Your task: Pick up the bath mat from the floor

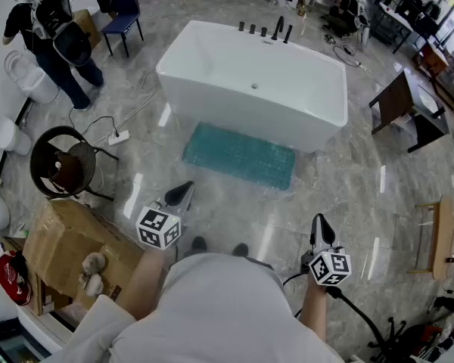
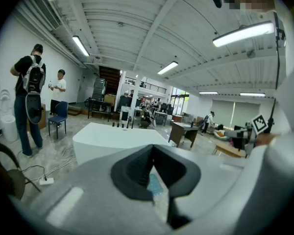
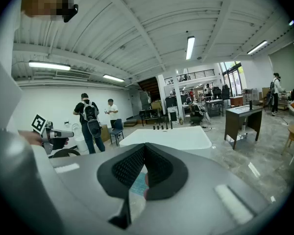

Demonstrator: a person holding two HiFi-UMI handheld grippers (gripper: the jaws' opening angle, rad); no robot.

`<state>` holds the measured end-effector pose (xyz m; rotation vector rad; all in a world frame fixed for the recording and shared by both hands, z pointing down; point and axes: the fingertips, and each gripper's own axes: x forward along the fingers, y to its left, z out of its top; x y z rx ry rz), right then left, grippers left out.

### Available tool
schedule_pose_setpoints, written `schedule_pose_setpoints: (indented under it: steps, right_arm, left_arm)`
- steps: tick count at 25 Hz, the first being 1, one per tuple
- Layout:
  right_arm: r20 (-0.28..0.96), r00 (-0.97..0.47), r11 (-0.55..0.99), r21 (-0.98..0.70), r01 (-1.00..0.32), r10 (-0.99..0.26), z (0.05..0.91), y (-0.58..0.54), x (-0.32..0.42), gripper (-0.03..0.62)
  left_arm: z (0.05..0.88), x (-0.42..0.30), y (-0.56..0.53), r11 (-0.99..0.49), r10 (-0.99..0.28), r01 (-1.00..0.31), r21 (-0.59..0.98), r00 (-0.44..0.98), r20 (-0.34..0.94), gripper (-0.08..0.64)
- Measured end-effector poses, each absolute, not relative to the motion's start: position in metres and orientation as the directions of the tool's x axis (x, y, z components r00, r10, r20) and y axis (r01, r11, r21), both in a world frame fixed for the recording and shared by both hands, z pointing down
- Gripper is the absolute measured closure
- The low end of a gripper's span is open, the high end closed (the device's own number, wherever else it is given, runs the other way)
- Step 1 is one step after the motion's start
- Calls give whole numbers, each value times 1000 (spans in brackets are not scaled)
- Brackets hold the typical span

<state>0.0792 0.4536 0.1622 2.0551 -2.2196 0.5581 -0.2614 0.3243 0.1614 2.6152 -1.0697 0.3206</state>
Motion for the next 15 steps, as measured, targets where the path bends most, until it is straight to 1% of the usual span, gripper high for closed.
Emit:
schedule_pose_setpoints:
  steps: [15]
  right_arm:
    - [277,-128,59,-247,-967,-952,164,461,101,588]
  left_arm:
    - [169,-238,335,-669,-651,-721,182,686,324,558]
